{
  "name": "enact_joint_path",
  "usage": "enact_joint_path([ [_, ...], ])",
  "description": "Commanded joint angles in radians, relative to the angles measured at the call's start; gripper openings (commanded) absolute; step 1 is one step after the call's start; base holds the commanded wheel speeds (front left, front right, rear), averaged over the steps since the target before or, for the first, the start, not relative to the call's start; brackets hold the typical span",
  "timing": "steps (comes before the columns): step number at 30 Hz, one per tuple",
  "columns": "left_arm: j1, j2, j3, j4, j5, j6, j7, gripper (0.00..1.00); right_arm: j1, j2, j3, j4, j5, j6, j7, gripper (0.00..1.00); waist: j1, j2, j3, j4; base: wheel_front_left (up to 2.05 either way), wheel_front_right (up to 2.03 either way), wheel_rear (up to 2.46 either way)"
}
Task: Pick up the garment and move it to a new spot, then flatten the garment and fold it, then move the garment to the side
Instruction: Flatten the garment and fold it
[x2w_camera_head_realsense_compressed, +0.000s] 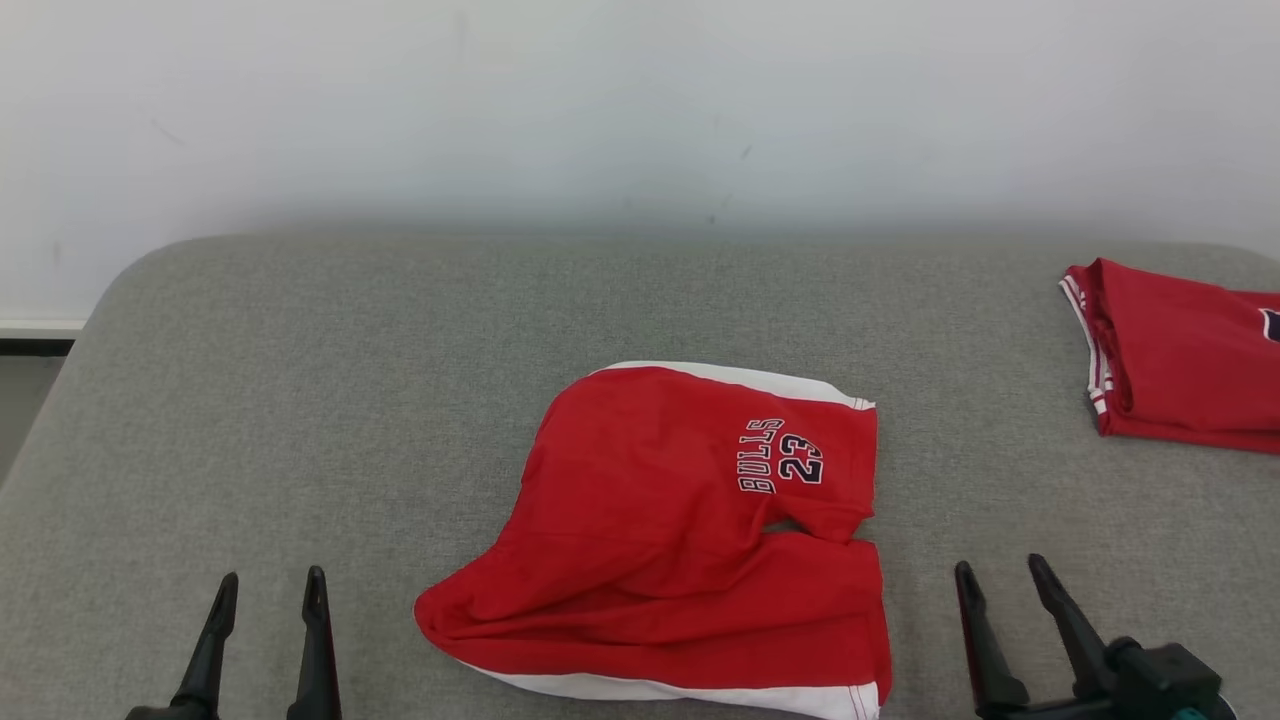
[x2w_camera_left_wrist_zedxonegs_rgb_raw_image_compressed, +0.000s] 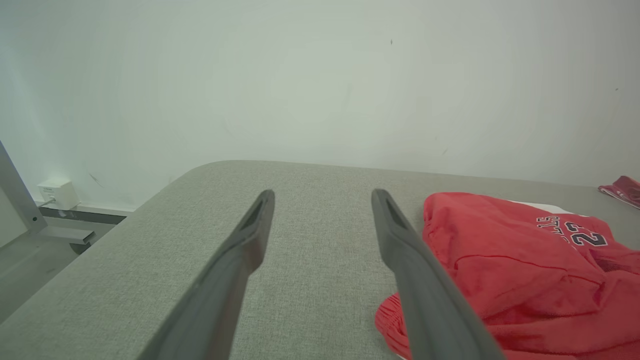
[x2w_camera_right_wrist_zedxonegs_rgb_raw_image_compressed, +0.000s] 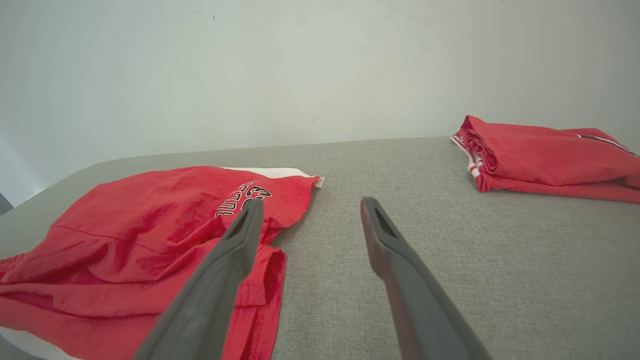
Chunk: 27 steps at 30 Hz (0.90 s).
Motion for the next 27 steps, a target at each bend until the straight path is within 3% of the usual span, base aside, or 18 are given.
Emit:
enact_joint_path([
  [1,-0.012,-0.004,0.002,0.003,0.005,-0.006,-0.003,1.0,-0.018,-0.009,0.011,0.006,0.009,-0.003,0.004,1.0,0.0,0.0,0.005,0.004,0.0,0.0,0.0],
  [17,-0.063,-0.026,-0.042,0.023,0.022,-0.015,-0.003,1.0,-0.211,-0.043,0.175,0.327,0.07,-0.003,0.065,1.0,0.0,0.0,0.064,0.115,0.0,0.0,0.0],
  [19,-0.06,-0.027,-0.043,0.023,0.025,-0.015,-0.003,1.0,-0.232,-0.04,0.19,0.367,0.093,-0.003,0.073,0.0,0.0,0.0,0.068,0.121,0.0,0.0,0.0],
  [27,-0.075,-0.025,-0.028,0.038,0.011,-0.014,-0.003,1.0,-0.303,-0.079,0.191,0.401,0.124,-0.003,0.013,0.0,0.0,0.0,0.076,0.115,0.0,0.0,0.0],
])
